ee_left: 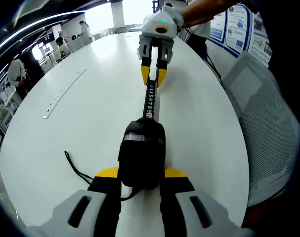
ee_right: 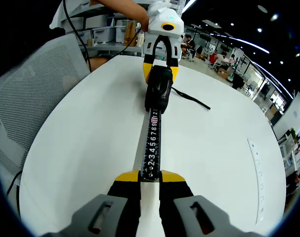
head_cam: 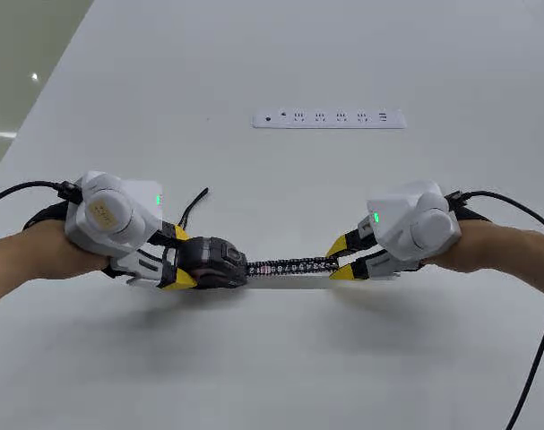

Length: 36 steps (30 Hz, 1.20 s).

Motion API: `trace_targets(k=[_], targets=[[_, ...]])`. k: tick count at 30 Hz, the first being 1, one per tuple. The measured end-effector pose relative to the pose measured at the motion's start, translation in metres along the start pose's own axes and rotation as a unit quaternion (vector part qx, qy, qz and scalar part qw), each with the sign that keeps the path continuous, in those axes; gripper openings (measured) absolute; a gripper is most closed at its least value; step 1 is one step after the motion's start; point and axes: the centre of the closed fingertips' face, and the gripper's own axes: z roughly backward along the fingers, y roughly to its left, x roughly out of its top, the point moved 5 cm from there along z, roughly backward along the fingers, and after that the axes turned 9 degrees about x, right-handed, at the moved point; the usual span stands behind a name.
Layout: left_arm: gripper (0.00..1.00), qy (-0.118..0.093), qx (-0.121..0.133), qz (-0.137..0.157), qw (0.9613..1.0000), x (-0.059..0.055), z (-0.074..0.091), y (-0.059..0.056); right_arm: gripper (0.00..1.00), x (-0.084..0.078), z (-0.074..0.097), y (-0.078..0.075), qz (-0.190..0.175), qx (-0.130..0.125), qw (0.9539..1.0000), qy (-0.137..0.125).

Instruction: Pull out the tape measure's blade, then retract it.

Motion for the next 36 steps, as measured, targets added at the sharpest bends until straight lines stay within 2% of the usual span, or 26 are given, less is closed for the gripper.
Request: trace_targets(k=[36], targets=[[0.25,0.004,-0.002,-0.002,1.0,0.001,-0.001,-0.001,0.12,-0.014,0.01,0.007,-0.005,-0.002,0.9999,0.009]])
